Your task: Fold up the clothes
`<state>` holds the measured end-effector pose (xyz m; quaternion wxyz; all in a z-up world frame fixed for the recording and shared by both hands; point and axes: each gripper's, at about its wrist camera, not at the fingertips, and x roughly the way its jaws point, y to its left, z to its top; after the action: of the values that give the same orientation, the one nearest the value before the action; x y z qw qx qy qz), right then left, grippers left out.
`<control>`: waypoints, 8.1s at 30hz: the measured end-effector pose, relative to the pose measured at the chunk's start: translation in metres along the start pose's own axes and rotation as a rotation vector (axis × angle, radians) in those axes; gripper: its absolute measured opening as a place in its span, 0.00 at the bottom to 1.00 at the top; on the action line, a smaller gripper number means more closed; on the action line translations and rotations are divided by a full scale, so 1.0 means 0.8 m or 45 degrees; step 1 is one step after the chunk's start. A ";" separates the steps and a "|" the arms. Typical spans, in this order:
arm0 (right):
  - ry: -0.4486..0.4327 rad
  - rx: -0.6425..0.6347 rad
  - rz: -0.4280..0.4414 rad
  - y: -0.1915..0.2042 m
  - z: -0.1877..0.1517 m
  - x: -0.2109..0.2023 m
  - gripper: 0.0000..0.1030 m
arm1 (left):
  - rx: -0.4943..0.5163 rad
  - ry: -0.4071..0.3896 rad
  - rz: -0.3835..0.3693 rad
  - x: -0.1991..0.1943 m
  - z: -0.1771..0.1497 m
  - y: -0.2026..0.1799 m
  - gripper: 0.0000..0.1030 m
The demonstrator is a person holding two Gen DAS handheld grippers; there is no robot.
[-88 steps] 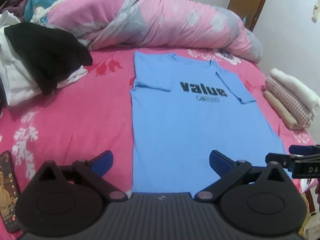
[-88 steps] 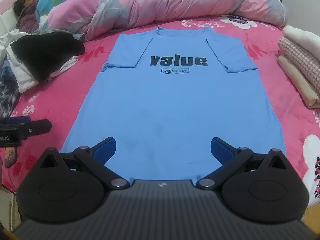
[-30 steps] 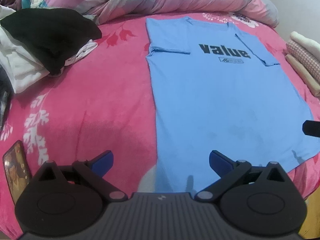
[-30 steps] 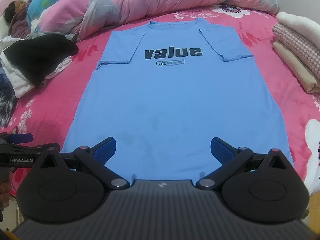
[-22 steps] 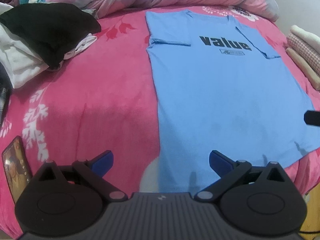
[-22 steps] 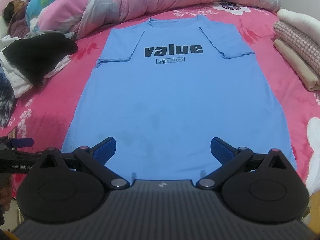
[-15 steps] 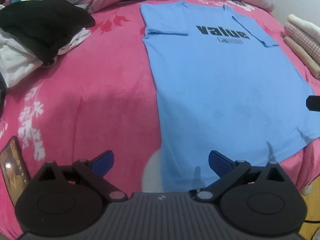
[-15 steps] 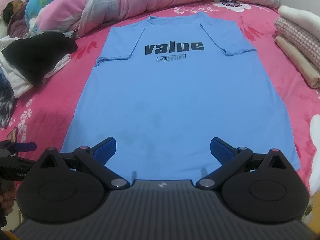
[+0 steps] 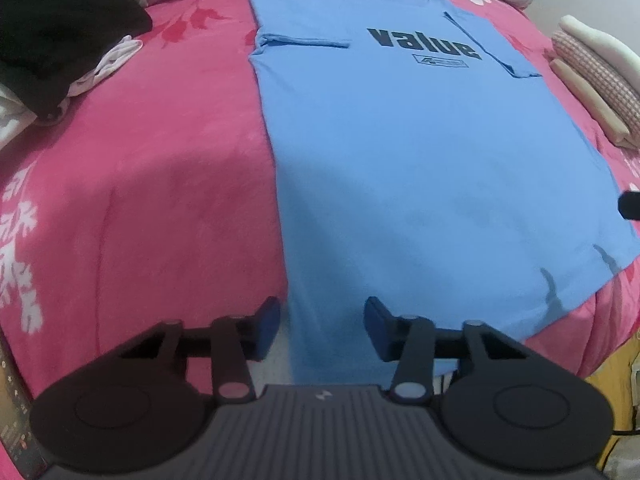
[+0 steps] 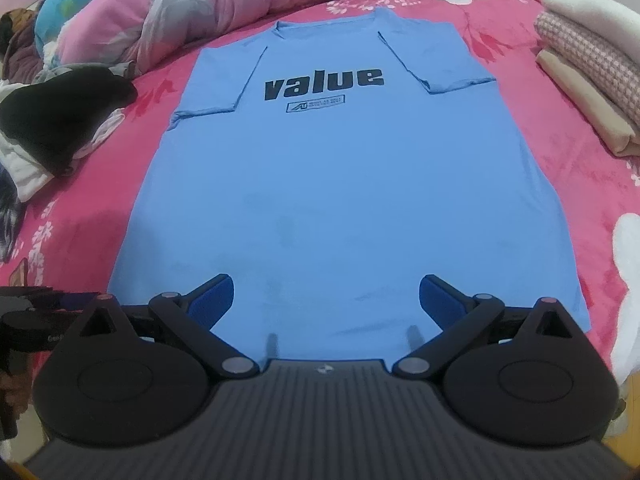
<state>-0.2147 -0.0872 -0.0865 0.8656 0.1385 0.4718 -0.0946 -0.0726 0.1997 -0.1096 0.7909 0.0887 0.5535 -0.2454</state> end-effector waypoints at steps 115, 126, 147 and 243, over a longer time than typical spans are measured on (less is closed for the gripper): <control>-0.329 0.648 0.308 -0.301 0.175 -0.043 0.05 | -0.284 -0.559 -0.236 -0.116 0.140 0.068 0.05; -0.455 0.707 0.284 -0.291 0.241 -0.012 0.04 | -0.294 -0.664 -0.243 -0.077 0.222 0.095 0.05; -0.295 0.663 0.539 -0.374 0.433 0.231 0.04 | -0.410 -0.641 0.052 0.116 0.396 0.101 0.05; 0.079 1.227 0.515 -0.390 0.217 0.202 0.44 | -1.174 -0.543 -0.168 0.145 0.163 0.085 0.60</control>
<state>-0.0821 -0.4440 -0.1800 0.6901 0.6123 0.3641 -0.1279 0.1002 0.1705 -0.1769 0.8259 -0.3566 0.4350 -0.0378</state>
